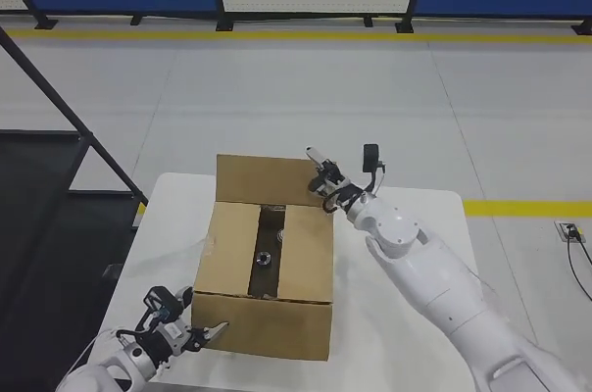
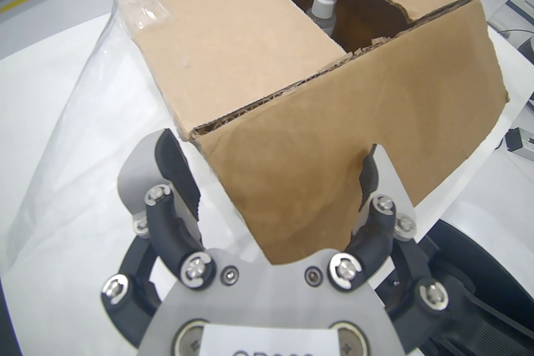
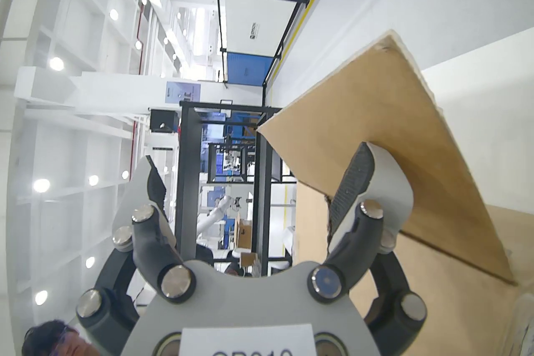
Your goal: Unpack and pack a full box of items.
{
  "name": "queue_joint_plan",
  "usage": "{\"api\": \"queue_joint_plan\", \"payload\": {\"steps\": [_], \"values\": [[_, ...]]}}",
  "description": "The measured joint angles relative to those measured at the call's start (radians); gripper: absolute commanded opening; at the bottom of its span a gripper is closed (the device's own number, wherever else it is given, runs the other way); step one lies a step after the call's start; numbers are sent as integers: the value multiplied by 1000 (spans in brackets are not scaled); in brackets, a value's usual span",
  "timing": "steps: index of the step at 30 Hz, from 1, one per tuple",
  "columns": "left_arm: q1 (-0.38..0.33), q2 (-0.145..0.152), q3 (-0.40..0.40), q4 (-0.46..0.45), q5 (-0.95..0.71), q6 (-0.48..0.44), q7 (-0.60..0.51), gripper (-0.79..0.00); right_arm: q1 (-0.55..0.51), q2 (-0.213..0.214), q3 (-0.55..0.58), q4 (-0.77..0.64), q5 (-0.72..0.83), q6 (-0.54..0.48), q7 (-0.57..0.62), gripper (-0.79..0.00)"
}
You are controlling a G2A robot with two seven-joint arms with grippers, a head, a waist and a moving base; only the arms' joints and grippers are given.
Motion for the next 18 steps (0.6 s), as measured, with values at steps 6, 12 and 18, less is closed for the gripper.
{"api": "queue_joint_plan", "payload": {"steps": [6,12,18], "values": [[13,2,-8,0,-2,16,13,0,74,-73,-48,183,17,17,10,0],[18,4,-6,-6,0,17,18,0,120,-121,-72,314,2,36,85,0],[15,5,4,-9,6,20,19,0,140,-154,-73,388,-18,18,74,0]]}}
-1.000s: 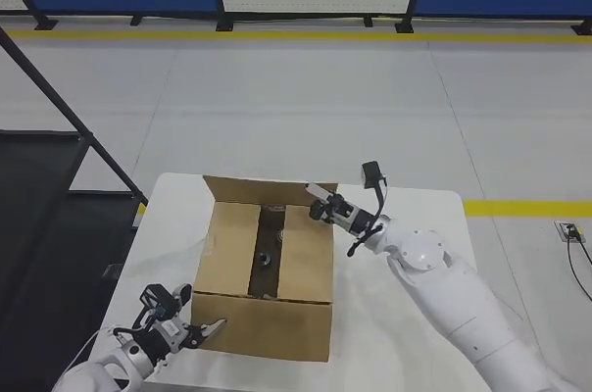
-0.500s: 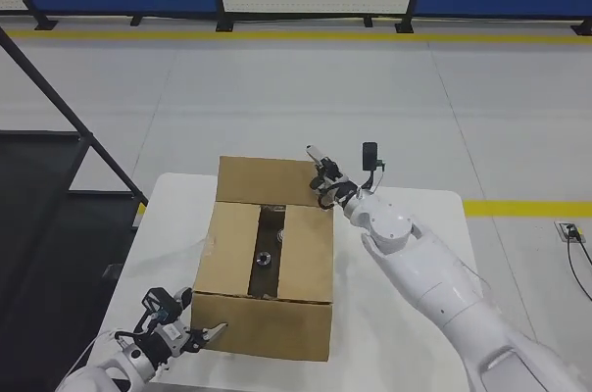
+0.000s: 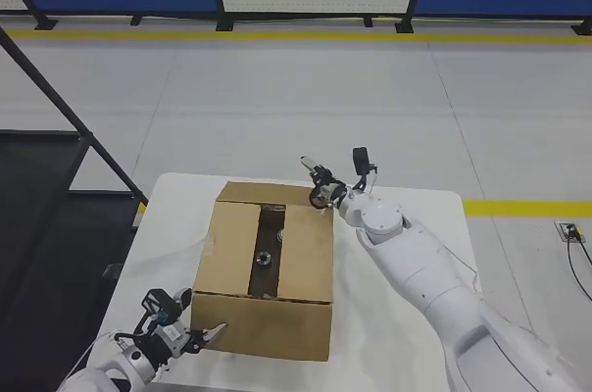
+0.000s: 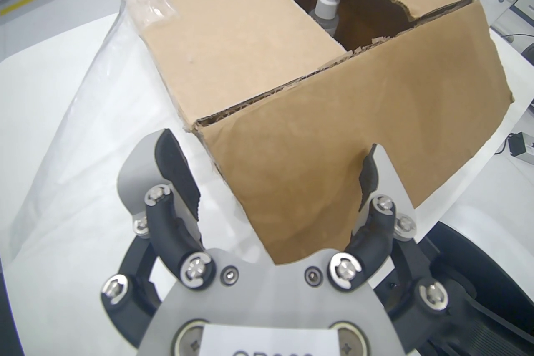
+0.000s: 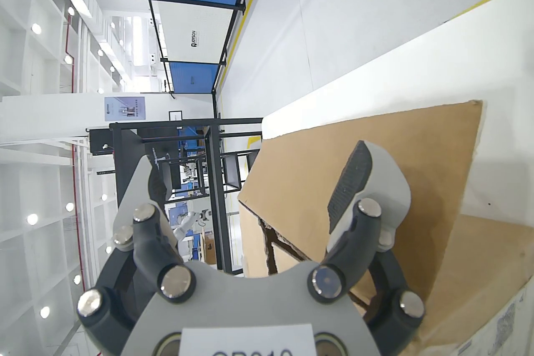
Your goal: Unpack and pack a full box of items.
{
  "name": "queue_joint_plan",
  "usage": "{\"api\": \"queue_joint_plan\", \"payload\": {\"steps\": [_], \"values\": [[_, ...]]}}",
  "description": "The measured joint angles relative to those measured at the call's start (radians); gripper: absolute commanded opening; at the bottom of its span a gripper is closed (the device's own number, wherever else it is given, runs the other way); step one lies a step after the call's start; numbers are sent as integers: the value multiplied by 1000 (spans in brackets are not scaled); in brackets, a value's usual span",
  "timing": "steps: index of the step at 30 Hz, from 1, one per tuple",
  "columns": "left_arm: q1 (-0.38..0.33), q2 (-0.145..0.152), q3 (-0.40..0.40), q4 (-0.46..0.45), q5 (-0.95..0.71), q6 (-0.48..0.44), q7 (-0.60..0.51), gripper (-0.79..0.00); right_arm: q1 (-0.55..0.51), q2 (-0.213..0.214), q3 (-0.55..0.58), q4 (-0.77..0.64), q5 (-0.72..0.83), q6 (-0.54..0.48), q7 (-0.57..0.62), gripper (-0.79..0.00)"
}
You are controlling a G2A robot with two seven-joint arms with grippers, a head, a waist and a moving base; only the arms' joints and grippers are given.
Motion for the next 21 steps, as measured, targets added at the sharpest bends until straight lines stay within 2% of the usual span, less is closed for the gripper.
{"api": "queue_joint_plan", "payload": {"steps": [7,13,16,21], "values": [[12,2,-26,-16,-45,-2,32,0,5,-10,39,12,21,-117,31,0],[37,9,-135,-27,-171,-11,58,0,-20,1,66,-79,15,-217,199,0],[51,12,-188,-27,-220,-4,60,0,-42,9,69,-144,-2,-207,301,0],[76,14,-250,-12,-262,10,65,0,-67,19,40,-244,-102,-100,438,0]]}}
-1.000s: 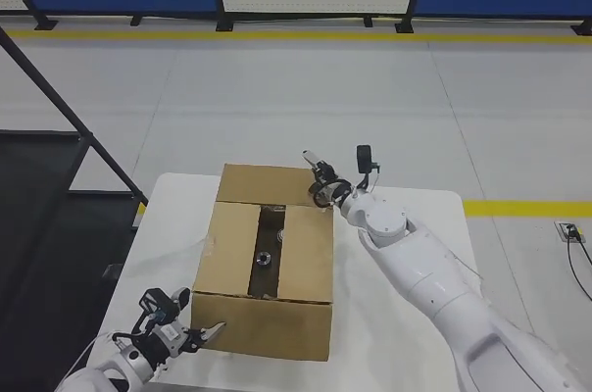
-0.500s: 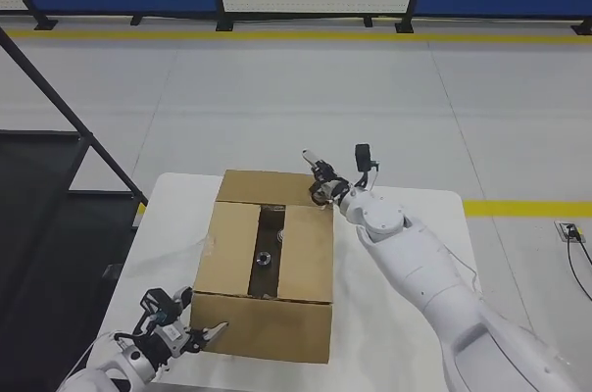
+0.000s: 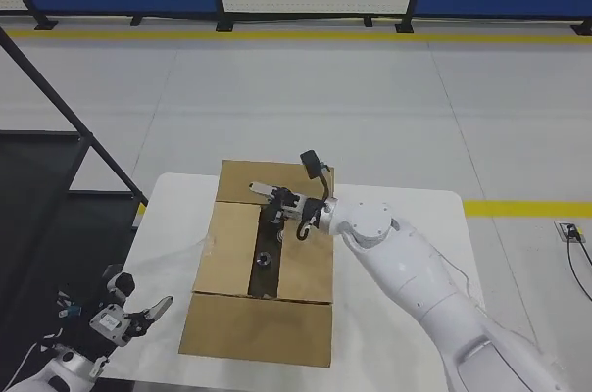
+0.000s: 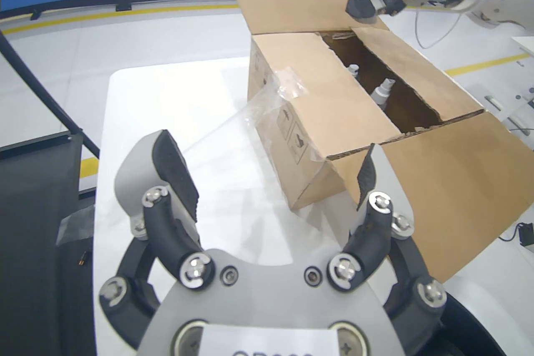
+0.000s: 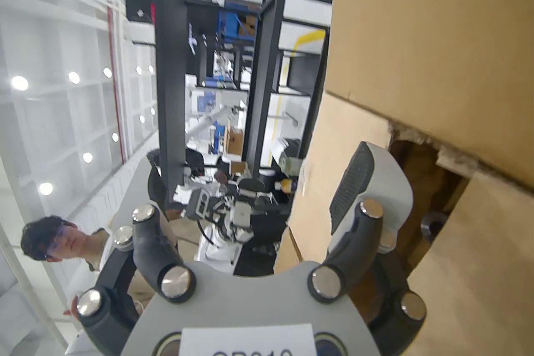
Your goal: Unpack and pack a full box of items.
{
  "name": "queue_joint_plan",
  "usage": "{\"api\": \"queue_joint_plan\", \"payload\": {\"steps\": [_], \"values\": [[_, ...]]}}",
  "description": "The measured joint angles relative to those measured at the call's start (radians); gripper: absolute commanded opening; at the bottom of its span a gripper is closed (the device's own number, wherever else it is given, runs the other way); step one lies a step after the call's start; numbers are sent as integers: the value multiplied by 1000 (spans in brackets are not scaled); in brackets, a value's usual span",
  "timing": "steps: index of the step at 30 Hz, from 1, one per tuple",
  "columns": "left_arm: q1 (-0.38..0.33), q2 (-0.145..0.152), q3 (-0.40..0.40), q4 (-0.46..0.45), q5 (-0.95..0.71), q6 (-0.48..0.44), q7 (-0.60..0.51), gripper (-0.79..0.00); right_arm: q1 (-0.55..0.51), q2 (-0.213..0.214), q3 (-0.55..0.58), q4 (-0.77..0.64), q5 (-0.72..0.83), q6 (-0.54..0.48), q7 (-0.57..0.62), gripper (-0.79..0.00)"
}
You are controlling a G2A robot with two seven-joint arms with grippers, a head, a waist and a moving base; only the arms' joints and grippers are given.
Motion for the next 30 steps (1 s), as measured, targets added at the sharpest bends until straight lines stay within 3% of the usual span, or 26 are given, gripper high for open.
{"api": "queue_joint_plan", "payload": {"steps": [7,14,23,30], "values": [[14,0,-5,12,-6,-13,6,0,-39,-3,-27,-72,-116,128,-49,0],[15,0,19,-7,16,-25,11,0,-41,-34,-38,-41,-104,208,-40,0],[0,0,49,3,29,-28,-5,0,-6,-98,-2,110,95,123,73,0],[4,-1,77,-19,59,-22,-5,0,21,-125,22,171,145,34,102,0]]}}
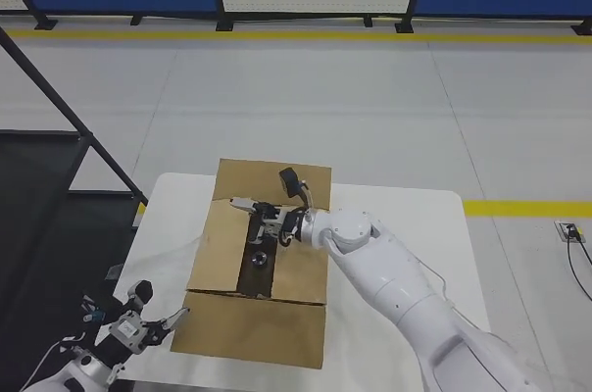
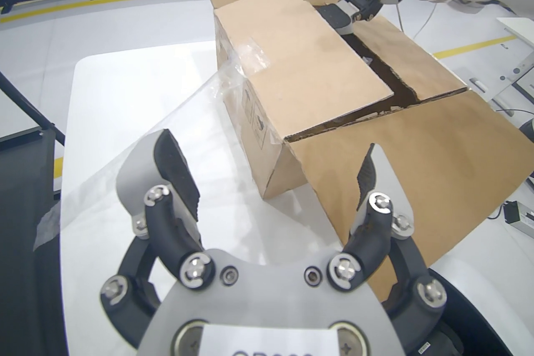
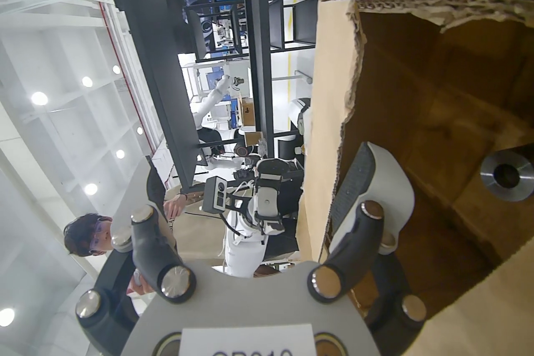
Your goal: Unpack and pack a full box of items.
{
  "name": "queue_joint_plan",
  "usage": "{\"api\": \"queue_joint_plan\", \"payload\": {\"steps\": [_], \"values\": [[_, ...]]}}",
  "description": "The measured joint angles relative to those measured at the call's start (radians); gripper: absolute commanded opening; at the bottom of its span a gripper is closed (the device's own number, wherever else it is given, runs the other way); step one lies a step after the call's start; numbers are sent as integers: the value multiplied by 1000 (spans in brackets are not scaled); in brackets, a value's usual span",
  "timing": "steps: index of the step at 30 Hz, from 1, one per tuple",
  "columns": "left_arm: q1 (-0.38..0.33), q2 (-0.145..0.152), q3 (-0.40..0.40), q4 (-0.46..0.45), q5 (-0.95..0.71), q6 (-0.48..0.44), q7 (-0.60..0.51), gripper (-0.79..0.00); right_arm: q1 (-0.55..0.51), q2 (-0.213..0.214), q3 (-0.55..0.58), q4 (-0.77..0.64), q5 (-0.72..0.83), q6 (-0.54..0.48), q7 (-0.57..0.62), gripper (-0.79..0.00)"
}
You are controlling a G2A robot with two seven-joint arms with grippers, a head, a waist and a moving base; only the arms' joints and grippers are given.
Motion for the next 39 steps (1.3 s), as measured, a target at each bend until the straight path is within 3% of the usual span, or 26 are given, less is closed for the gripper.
{"api": "queue_joint_plan", "payload": {"steps": [4,11,23,27,33,39], "values": [[-4,-2,19,-25,23,35,-11,0,7,-9,16,6,20,-39,21,0],[-57,-11,96,-60,82,191,-71,0,22,-26,40,-4,50,-74,50,0],[-130,-23,151,-61,4,337,-139,0,53,-63,63,32,99,-105,128,0],[-136,-23,149,-62,11,333,-148,0,63,-68,66,65,84,-116,133,0],[-108,-19,119,-55,50,308,-114,0,92,-58,35,138,-94,-153,-35,0],[-125,-29,93,26,-7,481,-136,0,79,-37,64,177,-128,-180,-205,0]]}}
